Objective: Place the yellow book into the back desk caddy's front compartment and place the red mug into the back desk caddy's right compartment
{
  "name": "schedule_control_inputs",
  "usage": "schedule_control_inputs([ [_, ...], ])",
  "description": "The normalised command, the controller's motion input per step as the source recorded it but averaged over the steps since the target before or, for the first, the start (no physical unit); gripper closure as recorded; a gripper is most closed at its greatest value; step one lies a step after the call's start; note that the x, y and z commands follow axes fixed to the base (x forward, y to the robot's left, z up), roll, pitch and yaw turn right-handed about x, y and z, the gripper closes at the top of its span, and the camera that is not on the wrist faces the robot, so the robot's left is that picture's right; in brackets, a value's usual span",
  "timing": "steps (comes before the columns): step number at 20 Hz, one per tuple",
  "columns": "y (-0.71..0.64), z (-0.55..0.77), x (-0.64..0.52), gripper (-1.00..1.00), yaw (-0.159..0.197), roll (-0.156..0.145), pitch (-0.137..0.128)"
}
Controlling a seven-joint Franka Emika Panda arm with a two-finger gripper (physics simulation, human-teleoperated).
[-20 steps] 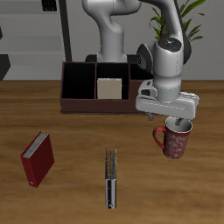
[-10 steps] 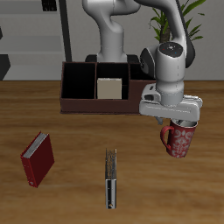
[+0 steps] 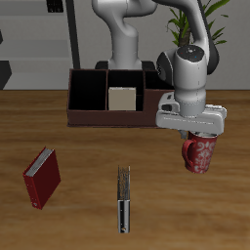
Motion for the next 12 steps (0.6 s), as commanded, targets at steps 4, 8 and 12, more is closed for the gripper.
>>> schedule_control_inputs([
  [4, -0.05, 0.26, -0.09, 1.0, 0.028, 0.011, -0.025],
  [8, -0.2, 0.6, -0.18, 1.0, 0.033, -0.002, -0.032],
  [12, -0.21, 0.51, -0.21, 1.0, 0.044, -0.019, -0.027],
])
